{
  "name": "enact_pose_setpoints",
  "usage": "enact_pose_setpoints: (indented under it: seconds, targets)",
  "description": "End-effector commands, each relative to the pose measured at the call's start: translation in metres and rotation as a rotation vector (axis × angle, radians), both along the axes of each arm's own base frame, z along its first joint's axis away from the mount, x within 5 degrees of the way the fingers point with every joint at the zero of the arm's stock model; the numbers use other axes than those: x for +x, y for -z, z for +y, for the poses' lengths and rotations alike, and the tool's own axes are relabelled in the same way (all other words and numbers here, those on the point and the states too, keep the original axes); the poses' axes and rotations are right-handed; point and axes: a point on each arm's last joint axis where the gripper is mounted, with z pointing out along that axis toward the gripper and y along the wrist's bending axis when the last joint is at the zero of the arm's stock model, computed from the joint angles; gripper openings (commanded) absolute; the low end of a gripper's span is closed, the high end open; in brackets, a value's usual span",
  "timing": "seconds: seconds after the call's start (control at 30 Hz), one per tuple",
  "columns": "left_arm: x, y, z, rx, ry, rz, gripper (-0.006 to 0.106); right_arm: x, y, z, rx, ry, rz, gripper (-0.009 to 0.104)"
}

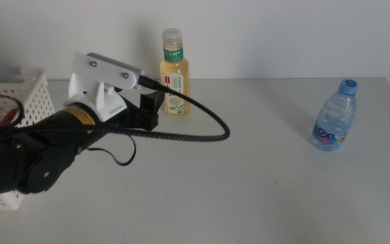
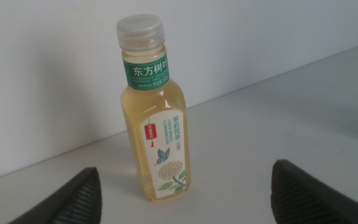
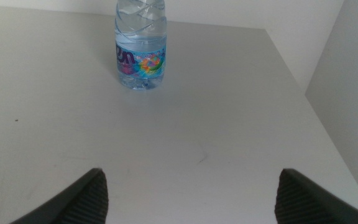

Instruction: Use arms to grab the bottles and put them into the dustbin to the left of the table.

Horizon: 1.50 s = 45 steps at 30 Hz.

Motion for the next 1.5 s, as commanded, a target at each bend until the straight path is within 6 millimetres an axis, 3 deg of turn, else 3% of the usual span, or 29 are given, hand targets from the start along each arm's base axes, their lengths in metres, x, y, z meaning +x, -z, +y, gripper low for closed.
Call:
enact_pose_setpoints:
  seconds: [0.0,0.2,0.5,1.47]
  targets:
    - [0.019,-0.026,-0.009,-0.084,-0.008,-0.127,0.093,0.000,-0.010,-0.001,-0.026,0.006,-0.097,0.075]
    - [0.063,-0.014,-0.026,-0.097,-0.014,-0.131,0.093,0.000,-0.010,-0.001,-0.026,0.006,-0.097,0.075]
    - [0.107,0.003,-0.043,-0.114,-0.016,-0.125,0.093,0.000,-0.010,-0.001,-0.026,0.006,-0.097,0.075]
    - [0.173,0.054,-0.062,-0.187,-0.088,-0.125,0.093,0.000,-0.010,-0.001,-0.026,0.006,-0.097,0.075]
